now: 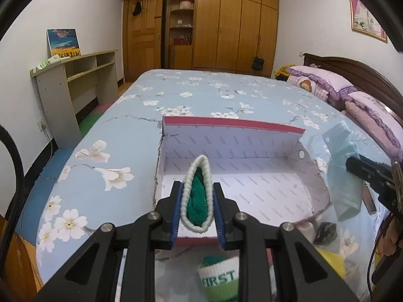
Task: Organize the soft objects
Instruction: 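Release the white sock and blue mask into the box, opening both grippers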
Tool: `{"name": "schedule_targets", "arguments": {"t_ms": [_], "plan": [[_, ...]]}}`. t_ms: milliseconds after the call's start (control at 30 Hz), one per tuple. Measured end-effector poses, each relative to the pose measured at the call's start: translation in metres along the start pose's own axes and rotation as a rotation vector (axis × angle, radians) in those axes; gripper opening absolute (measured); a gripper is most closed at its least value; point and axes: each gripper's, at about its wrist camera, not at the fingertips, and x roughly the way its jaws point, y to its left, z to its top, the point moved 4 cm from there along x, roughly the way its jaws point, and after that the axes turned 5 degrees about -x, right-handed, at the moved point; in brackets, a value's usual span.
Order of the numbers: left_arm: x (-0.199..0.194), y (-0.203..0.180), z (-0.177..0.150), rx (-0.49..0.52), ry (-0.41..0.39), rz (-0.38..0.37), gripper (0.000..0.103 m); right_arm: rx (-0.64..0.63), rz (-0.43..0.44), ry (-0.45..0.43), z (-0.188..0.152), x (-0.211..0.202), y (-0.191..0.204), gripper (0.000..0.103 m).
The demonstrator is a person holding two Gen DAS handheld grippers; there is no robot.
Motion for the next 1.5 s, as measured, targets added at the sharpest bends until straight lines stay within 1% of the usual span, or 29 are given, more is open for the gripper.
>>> {"name": "schedule_targets", "arguments": {"t_ms": [267, 633, 1000, 1500], "plan": [[0.035, 0.002, -0.006, -0.002, 0.055, 0.024, 0.024, -0.008, 0.017, 0.052, -0.006, 0.039, -0.006, 0.022], [0.064, -0.001, -0.025, -0.007, 0.129, 0.034, 0.024, -0.002, 0.024, 0.108, -0.022, 0.067, -0.018, 0.022], [0.064, -0.003, -0.033, -0.008, 0.157, 0.033, 0.025, 0.020, 0.009, 0.166, -0.037, 0.095, -0.030, 0.022], [0.054, -0.005, -0.043, -0.014, 0.180, 0.034, 0.025, 0.009, 0.004, 0.188, -0.049, 0.088, -0.027, 0.022]]}}
